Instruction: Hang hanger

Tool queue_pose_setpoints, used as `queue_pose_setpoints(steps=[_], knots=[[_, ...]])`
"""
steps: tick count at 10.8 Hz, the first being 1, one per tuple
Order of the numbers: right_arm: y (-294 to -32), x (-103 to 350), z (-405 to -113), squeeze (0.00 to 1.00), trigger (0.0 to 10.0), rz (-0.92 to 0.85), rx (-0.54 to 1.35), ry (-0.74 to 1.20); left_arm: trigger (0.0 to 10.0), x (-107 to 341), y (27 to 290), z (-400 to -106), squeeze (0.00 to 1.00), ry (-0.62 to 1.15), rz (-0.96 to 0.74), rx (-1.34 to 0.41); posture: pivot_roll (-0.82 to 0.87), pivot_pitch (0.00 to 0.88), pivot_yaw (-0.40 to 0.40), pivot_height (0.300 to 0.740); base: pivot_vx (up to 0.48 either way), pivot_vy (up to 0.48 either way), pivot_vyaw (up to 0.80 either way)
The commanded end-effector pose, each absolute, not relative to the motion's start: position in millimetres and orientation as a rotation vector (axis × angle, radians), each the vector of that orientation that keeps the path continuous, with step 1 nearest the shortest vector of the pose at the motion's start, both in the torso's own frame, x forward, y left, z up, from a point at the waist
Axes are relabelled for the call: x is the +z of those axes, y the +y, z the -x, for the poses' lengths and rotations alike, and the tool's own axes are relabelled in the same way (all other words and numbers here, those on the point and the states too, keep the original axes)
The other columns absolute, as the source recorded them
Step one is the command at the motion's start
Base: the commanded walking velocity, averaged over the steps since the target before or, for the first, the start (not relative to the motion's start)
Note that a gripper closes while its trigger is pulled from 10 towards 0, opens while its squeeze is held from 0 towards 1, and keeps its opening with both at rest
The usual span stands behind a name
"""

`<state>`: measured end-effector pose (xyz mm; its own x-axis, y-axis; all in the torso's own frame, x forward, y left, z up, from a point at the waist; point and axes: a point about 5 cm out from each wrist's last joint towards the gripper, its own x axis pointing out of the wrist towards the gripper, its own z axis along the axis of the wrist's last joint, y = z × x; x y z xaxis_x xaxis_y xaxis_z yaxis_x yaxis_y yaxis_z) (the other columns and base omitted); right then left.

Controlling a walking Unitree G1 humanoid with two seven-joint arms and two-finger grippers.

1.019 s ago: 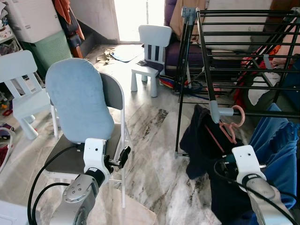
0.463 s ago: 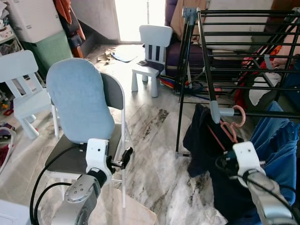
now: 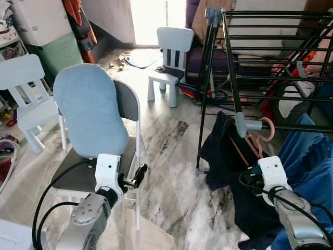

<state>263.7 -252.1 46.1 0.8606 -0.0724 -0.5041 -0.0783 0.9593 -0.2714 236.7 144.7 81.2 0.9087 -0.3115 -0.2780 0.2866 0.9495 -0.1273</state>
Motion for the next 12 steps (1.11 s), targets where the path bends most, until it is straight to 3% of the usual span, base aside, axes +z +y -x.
queue_pose_setpoints(steps=[1,12], knots=[[-254.7,47.5,-262.8,0.0,0.0,0.281,0.005,0.533,10.0,78.6,145.9,-236.5,0.0,0.323,0.063,-0.313,-0.21,0.0,0.052,0.74,0.0,0.0,0.0],[-256.7,51.7,-263.0,0.0,0.0,0.266,-0.009,0.498,10.0,77.5,142.6,-239.6,0.0,0.325,0.06,-0.316,-0.22,0.0,0.049,0.74,0.0,0.0,0.0]])
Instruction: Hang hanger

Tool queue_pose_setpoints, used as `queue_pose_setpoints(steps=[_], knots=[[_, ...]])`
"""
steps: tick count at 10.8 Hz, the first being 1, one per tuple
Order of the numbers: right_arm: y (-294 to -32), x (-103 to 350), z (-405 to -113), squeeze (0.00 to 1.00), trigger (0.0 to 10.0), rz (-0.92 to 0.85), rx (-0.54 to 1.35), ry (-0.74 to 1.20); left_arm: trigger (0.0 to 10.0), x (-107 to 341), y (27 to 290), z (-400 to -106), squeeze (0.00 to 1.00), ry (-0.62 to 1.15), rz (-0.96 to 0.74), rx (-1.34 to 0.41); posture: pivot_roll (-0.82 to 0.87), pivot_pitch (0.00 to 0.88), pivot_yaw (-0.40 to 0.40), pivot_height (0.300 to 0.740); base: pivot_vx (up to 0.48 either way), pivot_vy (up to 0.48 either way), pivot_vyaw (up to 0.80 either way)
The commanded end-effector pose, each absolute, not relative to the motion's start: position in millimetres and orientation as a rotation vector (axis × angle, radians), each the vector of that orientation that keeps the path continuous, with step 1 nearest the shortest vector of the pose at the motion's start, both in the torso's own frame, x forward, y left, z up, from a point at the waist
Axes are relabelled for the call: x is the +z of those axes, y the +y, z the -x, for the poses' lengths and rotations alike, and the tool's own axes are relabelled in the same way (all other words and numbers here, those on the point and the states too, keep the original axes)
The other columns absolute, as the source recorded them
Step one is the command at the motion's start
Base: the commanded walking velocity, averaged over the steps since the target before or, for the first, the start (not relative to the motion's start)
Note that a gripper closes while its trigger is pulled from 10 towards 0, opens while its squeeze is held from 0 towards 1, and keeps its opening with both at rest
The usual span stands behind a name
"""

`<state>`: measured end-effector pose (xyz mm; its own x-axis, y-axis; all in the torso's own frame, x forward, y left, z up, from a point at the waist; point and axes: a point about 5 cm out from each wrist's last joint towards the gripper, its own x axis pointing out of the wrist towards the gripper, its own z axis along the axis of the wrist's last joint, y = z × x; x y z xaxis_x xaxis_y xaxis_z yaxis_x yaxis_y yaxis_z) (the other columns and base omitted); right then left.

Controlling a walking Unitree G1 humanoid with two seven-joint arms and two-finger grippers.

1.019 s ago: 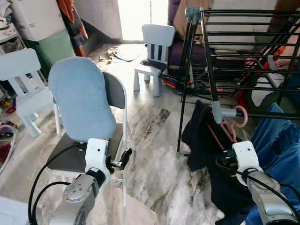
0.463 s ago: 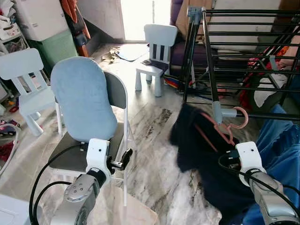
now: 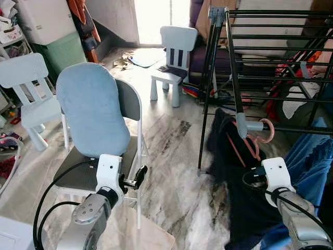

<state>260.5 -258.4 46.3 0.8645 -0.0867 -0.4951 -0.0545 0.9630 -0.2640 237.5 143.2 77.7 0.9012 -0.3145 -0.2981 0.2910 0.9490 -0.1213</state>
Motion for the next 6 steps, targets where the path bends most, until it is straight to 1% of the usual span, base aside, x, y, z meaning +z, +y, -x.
queue_pose_setpoints(steps=[1,3,6], knots=[[-257.4,52.3,-263.1,0.0,0.0,0.27,-0.018,0.491,10.0,77.3,142.3,-239.6,0.0,0.325,0.06,-0.316,-0.22,0.0,0.048,0.74,0.0,0.0,0.0],[-258.2,60.9,-265.6,0.0,0.0,0.29,-0.046,0.43,10.0,77.6,141.9,-239.5,0.0,0.318,0.065,-0.316,-0.22,0.0,0.048,0.74,0.0,0.0,0.0],[-249.5,83.5,-263.6,0.0,0.0,0.272,-0.09,0.305,10.0,79.7,140.7,-240.5,0.0,0.303,0.071,-0.322,-0.23,0.0,0.055,0.74,0.0,0.0,0.0]])
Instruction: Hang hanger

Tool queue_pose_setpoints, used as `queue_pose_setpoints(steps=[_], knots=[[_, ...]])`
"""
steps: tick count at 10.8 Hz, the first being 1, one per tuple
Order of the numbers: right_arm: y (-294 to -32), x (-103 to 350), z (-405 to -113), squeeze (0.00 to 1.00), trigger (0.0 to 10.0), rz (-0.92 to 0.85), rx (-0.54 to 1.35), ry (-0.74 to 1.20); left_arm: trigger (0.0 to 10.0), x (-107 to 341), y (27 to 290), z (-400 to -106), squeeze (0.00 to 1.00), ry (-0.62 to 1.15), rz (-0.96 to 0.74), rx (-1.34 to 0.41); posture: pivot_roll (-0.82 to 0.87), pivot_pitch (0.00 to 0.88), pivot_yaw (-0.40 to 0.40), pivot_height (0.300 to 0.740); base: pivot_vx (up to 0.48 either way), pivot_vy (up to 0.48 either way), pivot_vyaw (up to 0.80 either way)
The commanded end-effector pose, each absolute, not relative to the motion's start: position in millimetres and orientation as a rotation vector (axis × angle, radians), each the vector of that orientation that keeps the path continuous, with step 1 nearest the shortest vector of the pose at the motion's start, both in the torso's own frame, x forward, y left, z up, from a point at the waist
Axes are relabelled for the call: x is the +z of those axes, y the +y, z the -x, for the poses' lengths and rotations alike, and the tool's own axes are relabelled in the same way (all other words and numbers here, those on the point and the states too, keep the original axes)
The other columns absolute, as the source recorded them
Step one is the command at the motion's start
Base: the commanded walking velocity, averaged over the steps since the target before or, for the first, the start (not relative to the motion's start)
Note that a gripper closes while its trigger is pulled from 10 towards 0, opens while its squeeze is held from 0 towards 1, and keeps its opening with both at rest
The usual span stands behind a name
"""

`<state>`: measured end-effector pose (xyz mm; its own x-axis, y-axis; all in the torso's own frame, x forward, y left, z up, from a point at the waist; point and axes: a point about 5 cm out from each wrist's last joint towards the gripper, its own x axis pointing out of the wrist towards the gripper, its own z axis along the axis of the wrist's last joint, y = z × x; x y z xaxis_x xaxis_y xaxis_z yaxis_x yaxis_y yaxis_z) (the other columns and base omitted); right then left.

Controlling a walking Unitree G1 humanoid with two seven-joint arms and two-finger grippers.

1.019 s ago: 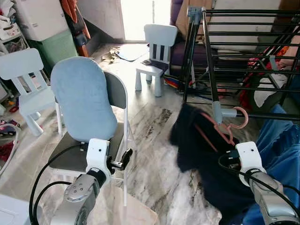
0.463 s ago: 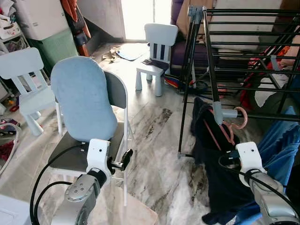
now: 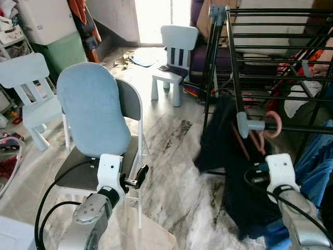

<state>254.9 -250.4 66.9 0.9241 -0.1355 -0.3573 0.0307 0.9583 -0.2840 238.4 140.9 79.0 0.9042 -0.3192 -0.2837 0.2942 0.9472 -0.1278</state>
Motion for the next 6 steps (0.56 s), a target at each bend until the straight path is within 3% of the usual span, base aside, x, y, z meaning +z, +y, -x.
queue_pose_setpoints(steps=[1,4,5,6], knots=[[-247.1,88.5,-259.5,0.0,0.0,0.278,-0.108,0.276,10.0,80.2,140.1,-241.5,0.0,0.298,0.072,-0.328,-0.24,0.0,0.058,0.74,0.0,0.0,0.0],[-240.1,88.1,-236.2,0.0,0.0,0.275,-0.119,0.286,10.0,82.5,140.5,-239.6,0.0,0.278,0.071,-0.33,-0.23,0.0,0.055,0.74,0.0,0.0,0.0],[-235.2,79.9,-226.8,0.0,4.2,0.257,-0.109,0.323,10.0,81.8,140.1,-238.9,0.0,0.278,0.071,-0.331,-0.23,0.0,0.057,0.74,0.0,0.0,0.0],[-229.2,76.2,-222.8,0.0,4.4,0.242,-0.097,0.34,10.0,82.3,138.2,-239.8,0.0,0.276,0.071,-0.335,-0.23,0.0,0.058,0.74,0.0,0.0,0.0]])
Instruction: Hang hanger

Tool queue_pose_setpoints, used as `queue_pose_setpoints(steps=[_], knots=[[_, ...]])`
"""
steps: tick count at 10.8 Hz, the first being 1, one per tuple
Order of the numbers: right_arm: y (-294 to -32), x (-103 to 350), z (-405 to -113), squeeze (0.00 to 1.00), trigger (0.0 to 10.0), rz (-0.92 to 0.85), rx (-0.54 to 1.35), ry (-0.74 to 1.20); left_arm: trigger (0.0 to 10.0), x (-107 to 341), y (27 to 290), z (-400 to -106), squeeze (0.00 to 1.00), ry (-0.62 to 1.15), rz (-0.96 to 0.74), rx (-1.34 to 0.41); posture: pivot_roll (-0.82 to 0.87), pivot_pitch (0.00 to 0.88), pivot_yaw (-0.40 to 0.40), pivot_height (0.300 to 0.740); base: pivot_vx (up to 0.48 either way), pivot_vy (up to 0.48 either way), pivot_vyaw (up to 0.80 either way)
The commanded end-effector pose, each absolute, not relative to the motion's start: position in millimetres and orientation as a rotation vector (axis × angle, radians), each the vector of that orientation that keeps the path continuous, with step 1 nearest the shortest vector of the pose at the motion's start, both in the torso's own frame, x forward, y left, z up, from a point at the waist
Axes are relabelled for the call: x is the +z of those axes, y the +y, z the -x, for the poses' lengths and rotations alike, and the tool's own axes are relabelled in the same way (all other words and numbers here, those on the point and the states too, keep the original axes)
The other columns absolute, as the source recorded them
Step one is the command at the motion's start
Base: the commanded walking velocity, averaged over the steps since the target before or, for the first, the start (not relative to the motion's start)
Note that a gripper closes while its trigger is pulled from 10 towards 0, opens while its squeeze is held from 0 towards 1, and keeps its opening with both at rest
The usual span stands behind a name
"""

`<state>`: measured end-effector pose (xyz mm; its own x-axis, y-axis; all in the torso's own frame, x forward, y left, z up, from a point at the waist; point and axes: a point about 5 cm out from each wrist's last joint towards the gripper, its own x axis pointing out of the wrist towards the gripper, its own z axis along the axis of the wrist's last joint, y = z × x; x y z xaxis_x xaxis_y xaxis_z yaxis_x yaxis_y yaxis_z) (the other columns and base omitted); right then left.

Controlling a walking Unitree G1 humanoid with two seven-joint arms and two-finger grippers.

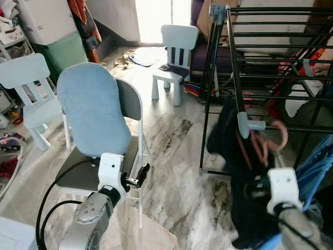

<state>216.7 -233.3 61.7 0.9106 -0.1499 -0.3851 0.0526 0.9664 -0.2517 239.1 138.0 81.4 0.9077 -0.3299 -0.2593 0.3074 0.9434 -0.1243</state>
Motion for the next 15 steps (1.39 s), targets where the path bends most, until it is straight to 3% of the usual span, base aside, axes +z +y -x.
queue_pose_setpoints(steps=[1,2,15], knots=[[-224.0,77.7,-224.3,0.0,9.2,0.235,-0.091,0.338,10.0,83.0,137.4,-241.8,0.0,0.271,0.068,-0.341,-0.23,0.0,0.061,0.74,0.0,0.0,0.0],[-221.6,79.3,-226.8,0.0,10.0,0.228,-0.087,0.336,10.0,84.6,137.1,-244.1,0.0,0.262,0.063,-0.34,-0.23,0.0,0.061,0.74,0.0,0.0,0.0],[-224.7,80.4,-231.3,0.0,10.0,0.233,-0.079,0.364,10.0,81.3,131.7,-243.6,0.0,0.276,0.077,-0.352,-0.24,0.0,0.047,0.74,-0.282,0.0,0.0]])
